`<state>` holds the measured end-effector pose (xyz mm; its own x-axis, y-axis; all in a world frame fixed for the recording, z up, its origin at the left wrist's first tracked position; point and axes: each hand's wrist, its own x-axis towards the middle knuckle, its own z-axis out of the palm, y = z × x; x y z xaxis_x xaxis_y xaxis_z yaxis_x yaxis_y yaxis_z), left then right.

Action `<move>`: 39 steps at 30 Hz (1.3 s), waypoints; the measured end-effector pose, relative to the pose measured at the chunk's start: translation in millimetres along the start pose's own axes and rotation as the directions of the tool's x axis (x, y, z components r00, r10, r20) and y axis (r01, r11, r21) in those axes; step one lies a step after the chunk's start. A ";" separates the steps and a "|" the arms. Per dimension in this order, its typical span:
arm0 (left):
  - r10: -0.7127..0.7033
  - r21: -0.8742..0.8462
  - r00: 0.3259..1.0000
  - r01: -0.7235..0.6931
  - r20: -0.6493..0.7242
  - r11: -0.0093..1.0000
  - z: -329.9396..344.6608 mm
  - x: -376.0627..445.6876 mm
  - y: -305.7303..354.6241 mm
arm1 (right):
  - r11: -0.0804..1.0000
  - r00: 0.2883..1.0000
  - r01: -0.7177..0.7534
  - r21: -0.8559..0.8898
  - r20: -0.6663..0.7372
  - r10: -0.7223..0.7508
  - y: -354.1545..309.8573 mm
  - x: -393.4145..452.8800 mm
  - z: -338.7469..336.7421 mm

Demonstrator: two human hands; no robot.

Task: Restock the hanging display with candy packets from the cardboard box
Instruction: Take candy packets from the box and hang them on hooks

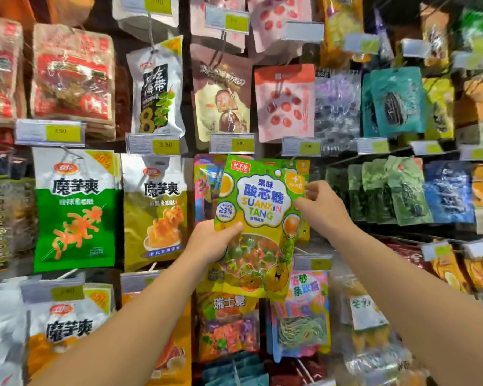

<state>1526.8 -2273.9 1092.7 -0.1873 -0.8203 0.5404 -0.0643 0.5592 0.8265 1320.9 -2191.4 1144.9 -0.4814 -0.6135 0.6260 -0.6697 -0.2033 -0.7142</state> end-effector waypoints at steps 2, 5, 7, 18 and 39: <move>-0.009 0.025 1.000 0.009 0.011 1.000 14.6 8.4 -0.2 | 0.999 0.999 0.035 0.004 -0.033 -0.034 6.5 20.5 -9.5; -0.017 0.088 1.000 0.018 -0.011 0.996 37.7 20.7 -4.6 | 0.994 0.994 0.100 0.036 -0.040 -0.099 11.2 48.9 -18.6; -0.030 0.137 0.999 0.031 -0.012 0.990 49.0 27.2 -7.0 | 0.987 0.991 0.132 0.096 -0.048 -0.128 12.4 66.2 -20.2; -0.027 0.124 0.988 0.046 -0.154 0.991 95.6 51.8 -4.0 | 0.896 0.968 0.237 0.375 -0.006 -0.253 21.9 132.8 -30.7; -0.051 0.036 0.952 0.064 -0.301 0.997 147.2 74.9 23.9 | 0.775 0.887 0.359 0.520 0.068 -0.456 14.1 175.9 -59.8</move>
<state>1366.9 -2304.3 1129.7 0.1194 -0.8456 0.5202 -0.1110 0.5093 0.8534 1193.0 -2256.5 1263.7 -0.0835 -0.5036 0.8599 -0.3981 -0.7742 -0.4921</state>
